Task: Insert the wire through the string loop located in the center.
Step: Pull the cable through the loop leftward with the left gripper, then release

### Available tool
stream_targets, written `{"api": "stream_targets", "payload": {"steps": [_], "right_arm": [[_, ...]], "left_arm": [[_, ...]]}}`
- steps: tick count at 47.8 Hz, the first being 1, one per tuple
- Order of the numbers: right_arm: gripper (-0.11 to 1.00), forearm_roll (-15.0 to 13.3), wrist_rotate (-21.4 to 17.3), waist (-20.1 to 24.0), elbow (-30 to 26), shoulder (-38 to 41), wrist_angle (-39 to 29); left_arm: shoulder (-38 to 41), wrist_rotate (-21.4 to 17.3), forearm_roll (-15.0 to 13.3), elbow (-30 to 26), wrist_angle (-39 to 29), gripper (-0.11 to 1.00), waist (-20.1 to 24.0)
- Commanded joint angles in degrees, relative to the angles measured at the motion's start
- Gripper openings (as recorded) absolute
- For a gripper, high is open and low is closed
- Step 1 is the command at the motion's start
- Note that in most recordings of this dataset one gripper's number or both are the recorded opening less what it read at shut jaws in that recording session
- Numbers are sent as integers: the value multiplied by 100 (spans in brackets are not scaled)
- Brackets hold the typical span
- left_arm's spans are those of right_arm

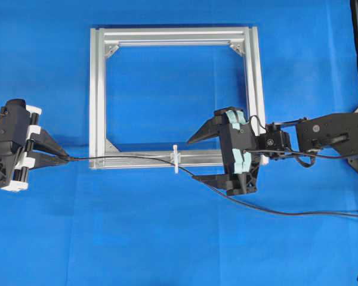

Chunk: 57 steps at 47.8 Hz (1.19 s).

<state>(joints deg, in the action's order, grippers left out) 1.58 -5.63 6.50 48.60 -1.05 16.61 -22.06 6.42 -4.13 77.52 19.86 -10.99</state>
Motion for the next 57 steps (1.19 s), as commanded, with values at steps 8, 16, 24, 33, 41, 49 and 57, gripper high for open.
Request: {"api": "stream_targets", "payload": {"steps": [8,16,24,33,41,49,57], "right_arm": [[87,-9,18,9,-88,-149,9],[87,-9,9,9,-88,-149,18],[87,-9,9,9,-88,-149,0],[87,-9,18,9,-105,-167,-9],[87,-9,18,0,-105,-396,-220],[87,-9,18,-9,-105,-782,-519],[87,-18,26,-9,-97,-1072,-668]], "left_arm": [[-53,44,9,-97,26,10,-18],[-62,35,9,-114,18,51,-18],[-53,18,18,-114,0,89,-18],[-97,44,9,-141,-9,87,-18],[-290,44,9,-308,-18,87,-18],[-492,26,9,-519,-158,87,-18],[-545,26,9,-738,-404,87,-18]]}}
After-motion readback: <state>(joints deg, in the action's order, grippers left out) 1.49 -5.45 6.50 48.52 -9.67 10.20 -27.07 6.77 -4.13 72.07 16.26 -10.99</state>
